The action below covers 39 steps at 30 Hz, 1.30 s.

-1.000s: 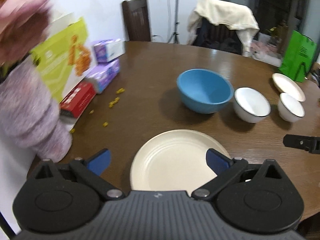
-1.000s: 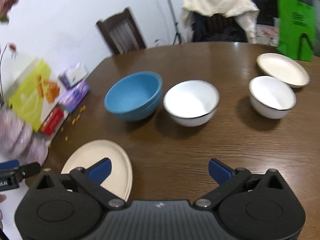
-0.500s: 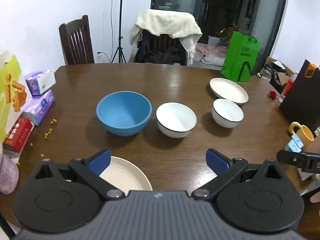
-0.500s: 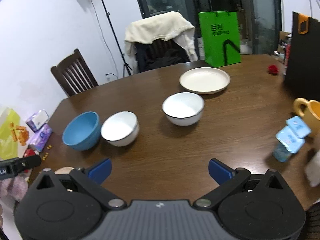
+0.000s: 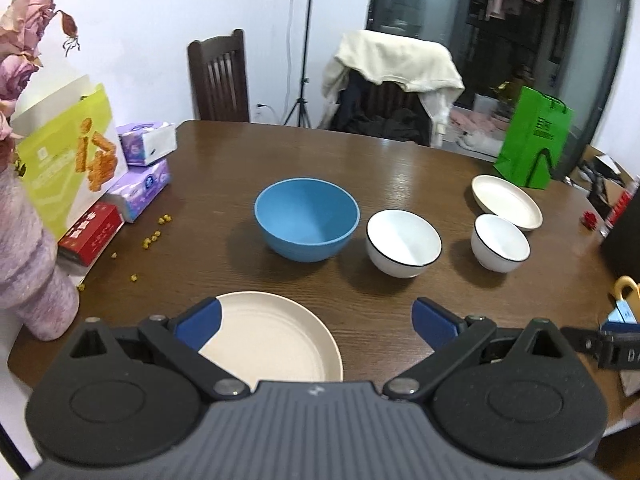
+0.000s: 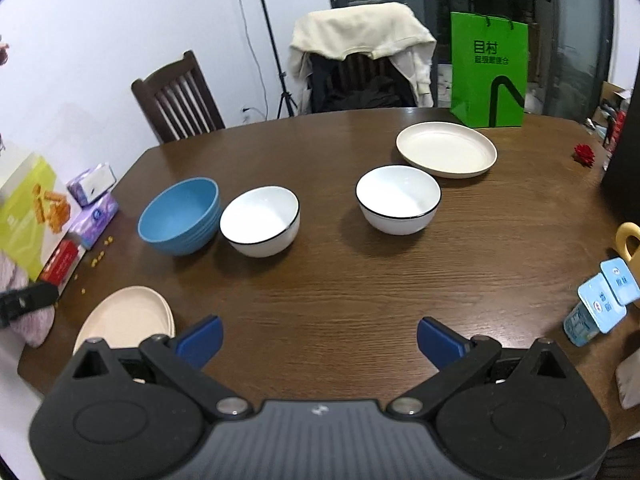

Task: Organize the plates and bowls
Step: 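Raise both grippers and pull back from the stacked plates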

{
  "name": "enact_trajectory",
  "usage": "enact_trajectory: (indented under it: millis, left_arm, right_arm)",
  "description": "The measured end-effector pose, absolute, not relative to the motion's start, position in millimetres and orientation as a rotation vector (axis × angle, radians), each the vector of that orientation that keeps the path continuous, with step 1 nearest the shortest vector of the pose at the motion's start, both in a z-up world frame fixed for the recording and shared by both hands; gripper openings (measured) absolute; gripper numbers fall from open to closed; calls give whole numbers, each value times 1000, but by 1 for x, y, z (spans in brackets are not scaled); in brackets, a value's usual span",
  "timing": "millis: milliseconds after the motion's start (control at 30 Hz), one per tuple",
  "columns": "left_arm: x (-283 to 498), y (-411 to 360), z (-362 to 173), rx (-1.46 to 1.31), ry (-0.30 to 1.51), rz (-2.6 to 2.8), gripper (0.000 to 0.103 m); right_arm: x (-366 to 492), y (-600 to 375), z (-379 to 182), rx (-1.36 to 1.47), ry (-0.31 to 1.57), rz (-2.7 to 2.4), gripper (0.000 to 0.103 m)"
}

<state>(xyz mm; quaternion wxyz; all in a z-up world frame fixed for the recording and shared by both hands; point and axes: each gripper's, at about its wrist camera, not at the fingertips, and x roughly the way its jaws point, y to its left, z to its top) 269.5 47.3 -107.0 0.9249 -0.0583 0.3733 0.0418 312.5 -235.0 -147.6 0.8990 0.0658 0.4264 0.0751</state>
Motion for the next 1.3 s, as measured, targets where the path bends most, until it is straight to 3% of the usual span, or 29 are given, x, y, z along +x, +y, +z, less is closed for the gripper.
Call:
enact_trajectory:
  millis: [700,1300]
  left_arm:
    - [341,-81,-93,-71,843,100,103]
    - [530,-147,-103,-12,900,-92,103]
  right_arm:
    - [371,-327,-132,48,931,203,103]
    - [485,-392,-138,126,982,5,103]
